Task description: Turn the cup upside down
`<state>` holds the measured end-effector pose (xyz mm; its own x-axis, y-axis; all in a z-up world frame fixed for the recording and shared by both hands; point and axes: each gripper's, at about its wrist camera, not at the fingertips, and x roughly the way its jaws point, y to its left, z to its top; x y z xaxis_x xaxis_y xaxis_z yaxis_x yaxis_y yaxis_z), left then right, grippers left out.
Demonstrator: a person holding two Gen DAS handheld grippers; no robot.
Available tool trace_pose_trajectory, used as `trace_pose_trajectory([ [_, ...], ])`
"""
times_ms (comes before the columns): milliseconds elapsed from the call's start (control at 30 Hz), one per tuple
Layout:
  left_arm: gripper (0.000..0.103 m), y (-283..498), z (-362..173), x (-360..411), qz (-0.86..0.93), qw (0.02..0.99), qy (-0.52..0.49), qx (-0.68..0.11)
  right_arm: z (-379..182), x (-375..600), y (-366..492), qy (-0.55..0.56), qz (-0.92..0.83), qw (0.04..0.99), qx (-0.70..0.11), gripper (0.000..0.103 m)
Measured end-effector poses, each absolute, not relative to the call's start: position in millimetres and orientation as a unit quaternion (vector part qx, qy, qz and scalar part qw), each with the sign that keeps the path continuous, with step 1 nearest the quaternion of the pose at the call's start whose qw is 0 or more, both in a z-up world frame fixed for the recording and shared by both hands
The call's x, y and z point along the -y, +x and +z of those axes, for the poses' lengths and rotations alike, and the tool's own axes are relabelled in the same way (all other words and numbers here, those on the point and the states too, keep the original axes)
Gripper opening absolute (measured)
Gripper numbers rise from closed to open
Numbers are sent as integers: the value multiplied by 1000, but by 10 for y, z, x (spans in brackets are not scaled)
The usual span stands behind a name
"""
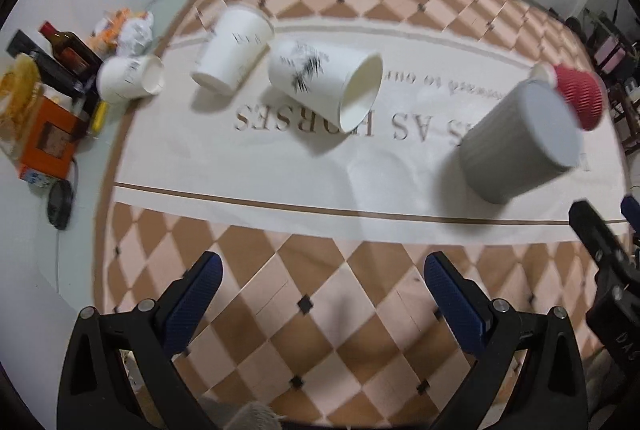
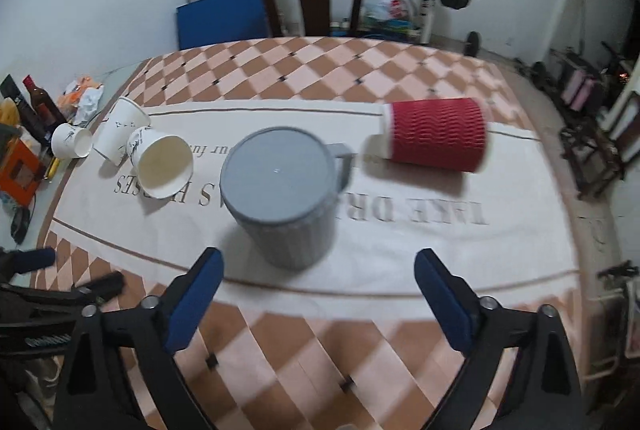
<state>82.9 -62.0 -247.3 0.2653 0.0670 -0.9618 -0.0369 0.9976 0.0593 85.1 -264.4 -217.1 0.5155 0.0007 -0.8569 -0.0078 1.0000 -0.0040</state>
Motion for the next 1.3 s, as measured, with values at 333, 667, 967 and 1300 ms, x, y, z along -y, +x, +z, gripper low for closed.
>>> trace_pose_trajectory([
  [333,103,260,-1155,689,-3,855,22,-518,-821,2810,89,3,-83,886,-457,102],
  [667,103,-283,-315,622,-38,887,21,-459,309,2643,-709,-5,-120,901,-417,102],
  [967,103,-579,29,602,-33,902,23,-430,779,2613,-1158,1,-138,910,-392,103],
  [1300,103,-676,184,671,-25,906,15,-423,1068,2622,-1334,-4,-131,919,-373,103],
])
